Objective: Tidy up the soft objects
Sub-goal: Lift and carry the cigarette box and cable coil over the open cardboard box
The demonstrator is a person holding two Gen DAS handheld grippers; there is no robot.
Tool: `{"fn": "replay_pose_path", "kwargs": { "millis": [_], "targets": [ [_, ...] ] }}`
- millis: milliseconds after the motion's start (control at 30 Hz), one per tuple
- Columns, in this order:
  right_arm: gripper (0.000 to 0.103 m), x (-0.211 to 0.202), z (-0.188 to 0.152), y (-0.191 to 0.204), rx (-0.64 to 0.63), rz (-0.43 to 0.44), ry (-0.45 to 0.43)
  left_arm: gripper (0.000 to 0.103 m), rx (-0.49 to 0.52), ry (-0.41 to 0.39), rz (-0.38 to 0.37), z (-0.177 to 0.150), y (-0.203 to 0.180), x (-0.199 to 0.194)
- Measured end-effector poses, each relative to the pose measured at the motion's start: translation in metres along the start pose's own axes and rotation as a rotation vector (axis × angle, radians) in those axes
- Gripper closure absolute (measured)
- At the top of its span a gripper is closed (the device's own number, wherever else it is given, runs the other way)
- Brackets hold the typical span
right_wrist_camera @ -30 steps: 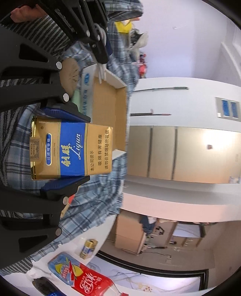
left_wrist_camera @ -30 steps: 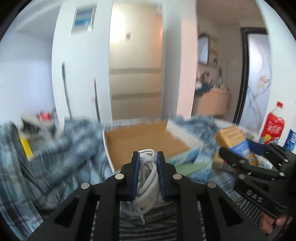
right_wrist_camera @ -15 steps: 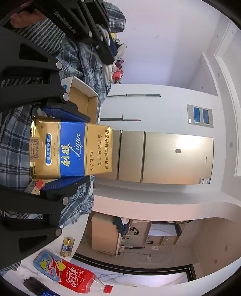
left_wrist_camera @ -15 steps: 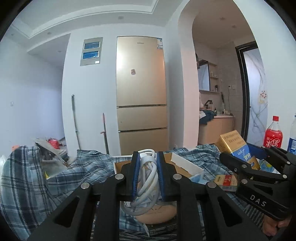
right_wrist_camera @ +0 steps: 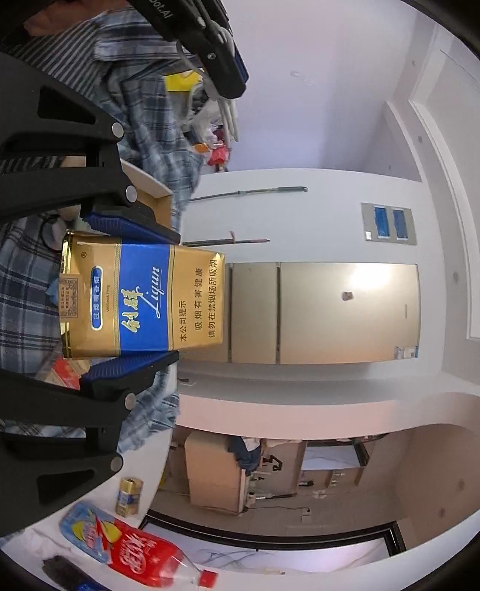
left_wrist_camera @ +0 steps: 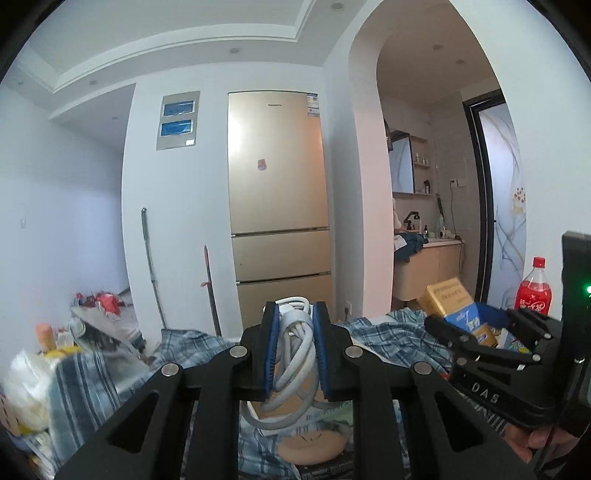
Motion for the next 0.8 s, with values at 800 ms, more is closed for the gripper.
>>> {"fn": "replay_pose_path", "kwargs": {
  "millis": [800],
  "targets": [
    [0.049,0.032,0.131,0.016,-0.035,0.049,-0.175,0.083,-0.071,0.007,0.108,0.093,0.036,0.065]
  ]
}}
Point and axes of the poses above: each gripper's, at about its wrist camera, not at the fingertips, and x roughly the way its jaws point, y to its left, z to its top, the point moved 1 cm from there along x, roughly the way its jaws point, and after that the axes turned 6 degrees about x, right-handed, at the moved point
